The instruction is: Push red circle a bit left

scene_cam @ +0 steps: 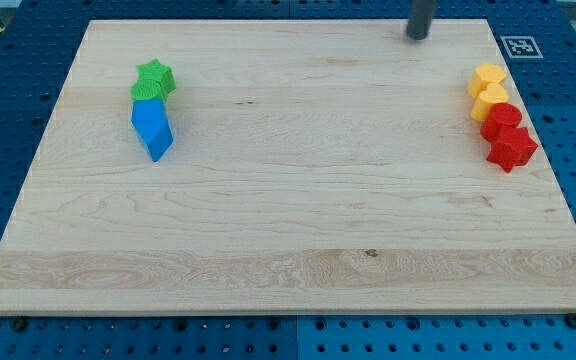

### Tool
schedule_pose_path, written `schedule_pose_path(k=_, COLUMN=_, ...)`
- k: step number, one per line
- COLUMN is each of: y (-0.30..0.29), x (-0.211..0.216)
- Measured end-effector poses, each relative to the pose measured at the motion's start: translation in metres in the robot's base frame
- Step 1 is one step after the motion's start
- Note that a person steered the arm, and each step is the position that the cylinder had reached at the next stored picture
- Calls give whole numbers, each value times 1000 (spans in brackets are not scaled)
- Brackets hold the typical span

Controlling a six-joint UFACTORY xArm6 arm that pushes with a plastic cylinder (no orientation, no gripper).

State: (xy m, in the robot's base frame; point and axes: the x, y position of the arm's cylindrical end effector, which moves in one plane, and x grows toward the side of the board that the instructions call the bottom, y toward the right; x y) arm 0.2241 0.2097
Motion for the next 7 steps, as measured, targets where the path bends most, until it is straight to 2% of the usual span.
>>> schedule_pose_path(k=2, y=135, x=34)
schedule_pose_path(k=3, y=135, x=40)
schedule_pose_path(k=5, y=121, x=133)
schedule_pose_path(k=7, y=105, x=165)
